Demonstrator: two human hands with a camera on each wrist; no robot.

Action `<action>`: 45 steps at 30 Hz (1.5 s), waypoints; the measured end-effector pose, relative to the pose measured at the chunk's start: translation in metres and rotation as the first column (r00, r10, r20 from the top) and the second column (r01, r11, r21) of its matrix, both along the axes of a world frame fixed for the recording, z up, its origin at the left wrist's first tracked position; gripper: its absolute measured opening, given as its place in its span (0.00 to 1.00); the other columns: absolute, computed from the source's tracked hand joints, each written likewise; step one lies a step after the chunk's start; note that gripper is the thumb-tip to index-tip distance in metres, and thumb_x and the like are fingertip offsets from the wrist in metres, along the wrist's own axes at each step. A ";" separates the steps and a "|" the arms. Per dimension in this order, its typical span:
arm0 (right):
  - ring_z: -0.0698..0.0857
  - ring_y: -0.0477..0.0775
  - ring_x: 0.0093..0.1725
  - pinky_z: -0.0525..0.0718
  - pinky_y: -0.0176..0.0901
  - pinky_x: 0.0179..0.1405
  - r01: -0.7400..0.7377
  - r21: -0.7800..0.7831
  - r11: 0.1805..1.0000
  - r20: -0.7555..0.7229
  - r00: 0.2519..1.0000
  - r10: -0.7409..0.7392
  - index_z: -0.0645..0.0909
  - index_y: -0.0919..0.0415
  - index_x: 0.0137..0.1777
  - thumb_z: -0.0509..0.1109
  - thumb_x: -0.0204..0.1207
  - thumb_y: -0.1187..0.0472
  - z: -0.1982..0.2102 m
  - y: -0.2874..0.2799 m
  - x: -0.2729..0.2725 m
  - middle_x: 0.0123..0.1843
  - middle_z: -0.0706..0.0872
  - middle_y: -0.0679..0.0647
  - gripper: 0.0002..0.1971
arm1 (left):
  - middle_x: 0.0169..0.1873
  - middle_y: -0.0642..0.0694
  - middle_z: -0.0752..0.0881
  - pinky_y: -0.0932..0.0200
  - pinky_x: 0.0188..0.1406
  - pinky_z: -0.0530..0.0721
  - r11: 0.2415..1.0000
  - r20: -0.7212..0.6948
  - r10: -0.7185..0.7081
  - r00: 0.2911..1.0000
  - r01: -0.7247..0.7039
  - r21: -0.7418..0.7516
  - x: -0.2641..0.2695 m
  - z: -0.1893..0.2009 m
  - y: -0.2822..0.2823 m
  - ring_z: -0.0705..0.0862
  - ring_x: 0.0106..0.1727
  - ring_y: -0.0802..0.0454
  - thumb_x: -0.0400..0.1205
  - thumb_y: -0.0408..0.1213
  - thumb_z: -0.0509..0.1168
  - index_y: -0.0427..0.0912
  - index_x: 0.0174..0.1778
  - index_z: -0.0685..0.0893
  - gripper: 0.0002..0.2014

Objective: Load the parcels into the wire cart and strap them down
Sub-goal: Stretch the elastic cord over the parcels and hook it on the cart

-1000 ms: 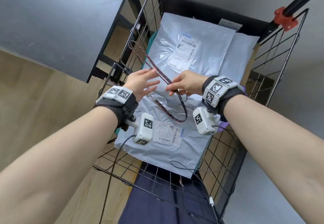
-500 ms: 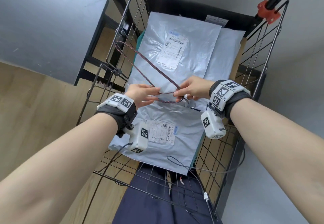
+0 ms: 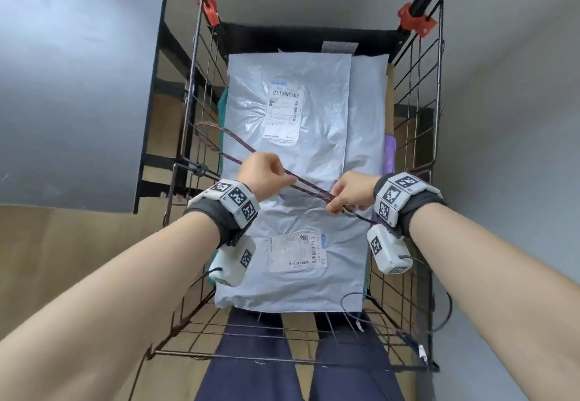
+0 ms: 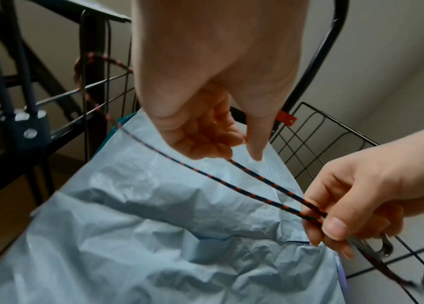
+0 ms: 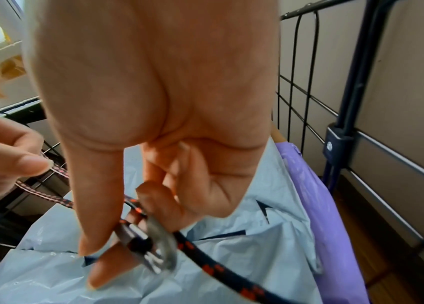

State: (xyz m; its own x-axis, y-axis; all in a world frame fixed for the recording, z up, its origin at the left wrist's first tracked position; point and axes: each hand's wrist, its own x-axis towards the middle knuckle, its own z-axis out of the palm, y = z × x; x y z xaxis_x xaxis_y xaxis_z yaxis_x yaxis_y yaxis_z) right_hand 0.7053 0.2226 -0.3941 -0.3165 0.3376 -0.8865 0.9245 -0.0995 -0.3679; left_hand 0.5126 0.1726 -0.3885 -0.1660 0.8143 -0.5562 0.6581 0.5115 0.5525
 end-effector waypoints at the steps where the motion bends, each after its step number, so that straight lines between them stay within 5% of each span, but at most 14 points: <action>1: 0.71 0.46 0.22 0.65 0.28 0.10 0.031 0.025 0.999 0.012 0.999 -0.031 0.85 0.60 0.42 0.79 0.69 0.62 0.001 -0.004 -0.003 0.22 0.77 0.48 0.06 | 0.26 0.52 0.78 0.61 0.28 0.72 0.997 0.006 -0.075 0.997 0.075 0.033 -0.005 0.003 0.002 0.76 0.30 0.53 0.71 0.40 0.75 0.45 0.30 0.77 0.12; 5: 0.75 0.45 0.26 0.71 0.29 0.17 0.077 0.099 0.992 0.069 0.994 -0.084 0.83 0.63 0.55 0.80 0.68 0.59 0.001 -0.020 -0.009 0.29 0.79 0.49 0.17 | 0.50 0.47 0.81 0.58 0.49 0.78 0.873 -0.103 -0.475 0.874 0.482 0.070 -0.024 0.001 0.012 0.79 0.52 0.49 0.74 0.36 0.71 0.46 0.55 0.84 0.14; 7: 0.74 0.46 0.27 0.71 0.32 0.21 0.129 0.106 0.986 0.068 0.988 -0.137 0.85 0.63 0.50 0.79 0.69 0.60 -0.004 -0.029 -0.010 0.29 0.79 0.50 0.12 | 0.60 0.46 0.81 0.52 0.58 0.80 0.743 -0.170 -0.659 0.732 0.670 0.004 -0.027 -0.005 0.017 0.79 0.61 0.47 0.77 0.35 0.68 0.48 0.63 0.82 0.18; 10: 0.75 0.49 0.31 0.71 0.37 0.28 0.208 0.160 0.965 0.051 0.975 -0.218 0.86 0.64 0.41 0.77 0.70 0.63 -0.015 -0.042 -0.009 0.32 0.80 0.55 0.04 | 0.58 0.48 0.84 0.50 0.56 0.82 0.635 -0.218 -0.765 0.606 0.765 -0.103 -0.025 -0.012 0.022 0.82 0.59 0.45 0.79 0.37 0.66 0.52 0.66 0.79 0.18; 17: 0.77 0.47 0.31 0.75 0.37 0.31 0.450 0.269 0.852 -0.067 0.891 -0.449 0.88 0.63 0.45 0.74 0.74 0.62 -0.034 -0.063 0.005 0.29 0.81 0.49 0.05 | 0.46 0.45 0.88 0.56 0.41 0.83 0.590 -0.199 -0.803 0.562 0.798 -0.123 -0.005 -0.025 0.023 0.84 0.43 0.44 0.81 0.40 0.63 0.51 0.55 0.87 0.10; 20: 0.84 0.52 0.41 0.88 0.46 0.44 0.627 0.244 0.740 -0.136 0.778 -0.614 0.87 0.64 0.48 0.75 0.74 0.65 -0.044 -0.072 0.010 0.37 0.84 0.53 0.05 | 0.37 0.48 0.84 0.59 0.35 0.79 0.595 -0.234 -0.794 0.561 0.795 -0.113 0.004 -0.030 0.022 0.81 0.37 0.47 0.83 0.35 0.58 0.50 0.55 0.87 0.13; 22: 0.88 0.56 0.46 0.89 0.53 0.51 0.713 0.257 0.653 -0.191 0.700 -0.688 0.89 0.64 0.46 0.77 0.71 0.66 -0.046 -0.081 0.014 0.40 0.88 0.56 0.05 | 0.34 0.50 0.82 0.62 0.31 0.74 0.584 -0.250 -0.799 0.547 0.805 -0.102 0.010 -0.030 0.019 0.79 0.35 0.49 0.84 0.34 0.57 0.49 0.55 0.86 0.14; 25: 0.88 0.52 0.46 0.86 0.50 0.57 0.721 0.347 0.600 -0.236 0.686 -0.688 0.91 0.59 0.44 0.82 0.65 0.61 -0.044 -0.093 0.018 0.38 0.90 0.49 0.08 | 0.37 0.47 0.82 0.61 0.33 0.72 0.567 -0.278 -0.807 0.521 0.815 -0.120 0.016 -0.027 0.015 0.79 0.37 0.48 0.84 0.35 0.58 0.44 0.53 0.87 0.11; 28: 0.83 0.44 0.35 0.84 0.40 0.50 0.728 0.415 0.546 -0.292 0.675 -0.677 0.90 0.60 0.44 0.83 0.63 0.61 -0.031 -0.102 0.021 0.30 0.83 0.42 0.10 | 0.38 0.45 0.83 0.59 0.37 0.73 0.575 -0.301 -0.800 0.519 0.807 -0.133 0.020 -0.026 0.010 0.80 0.38 0.46 0.84 0.35 0.58 0.40 0.51 0.86 0.11; 33: 0.81 0.43 0.36 0.78 0.34 0.44 0.764 0.444 0.468 -0.381 0.634 -0.673 0.90 0.64 0.47 0.81 0.65 0.65 -0.005 -0.116 0.022 0.35 0.85 0.49 0.10 | 0.40 0.43 0.84 0.58 0.36 0.74 0.603 -0.344 -0.774 0.532 0.785 -0.141 0.026 -0.008 0.007 0.79 0.39 0.46 0.81 0.32 0.58 0.39 0.47 0.85 0.10; 37: 0.87 0.52 0.42 0.85 0.44 0.54 0.854 0.310 0.419 -0.390 0.516 -0.763 0.87 0.68 0.53 0.80 0.66 0.69 0.008 -0.126 0.020 0.36 0.85 0.52 0.15 | 0.45 0.41 0.87 0.55 0.45 0.82 0.610 -0.324 -0.772 0.546 0.781 -0.136 0.034 0.011 0.018 0.84 0.45 0.43 0.81 0.33 0.61 0.37 0.49 0.86 0.09; 39: 0.88 0.58 0.41 0.89 0.49 0.51 0.936 0.130 0.328 -0.416 0.352 -0.839 0.84 0.75 0.53 0.77 0.67 0.75 0.015 -0.127 0.017 0.38 0.85 0.59 0.14 | 0.40 0.41 0.88 0.55 0.47 0.84 0.654 -0.250 -0.746 0.618 0.750 -0.097 0.037 0.016 0.028 0.87 0.43 0.44 0.81 0.32 0.63 0.34 0.47 0.86 0.08; 41: 0.86 0.56 0.37 0.90 0.41 0.43 0.974 -0.034 0.226 -0.434 0.189 -0.881 0.82 0.80 0.53 0.73 0.70 0.79 0.023 -0.127 0.012 0.37 0.84 0.62 0.11 | 0.31 0.44 0.86 0.61 0.41 0.82 0.669 -0.186 -0.739 0.648 0.737 -0.092 0.040 0.019 0.037 0.85 0.35 0.50 0.81 0.32 0.64 0.34 0.46 0.86 0.07; 45: 0.83 0.52 0.34 0.88 0.32 0.34 0.990 -0.130 0.057 -0.440 -0.006 -0.898 0.79 0.85 0.54 0.69 0.72 0.81 0.031 -0.119 -0.002 0.35 0.81 0.60 0.11 | 0.26 0.50 0.85 0.66 0.30 0.77 0.620 -0.097 -0.784 0.613 0.778 -0.102 0.044 0.023 0.058 0.81 0.27 0.62 0.79 0.35 0.66 0.38 0.44 0.86 0.05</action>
State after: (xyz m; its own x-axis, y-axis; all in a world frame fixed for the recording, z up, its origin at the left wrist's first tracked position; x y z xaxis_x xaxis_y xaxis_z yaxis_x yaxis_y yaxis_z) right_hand 0.7034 0.1031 -0.3633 0.2100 0.6902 -0.6925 -0.1561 -0.6756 -0.7206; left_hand 0.5570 0.2309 -0.3657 0.4538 0.6424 -0.6176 0.8785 -0.2061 0.4311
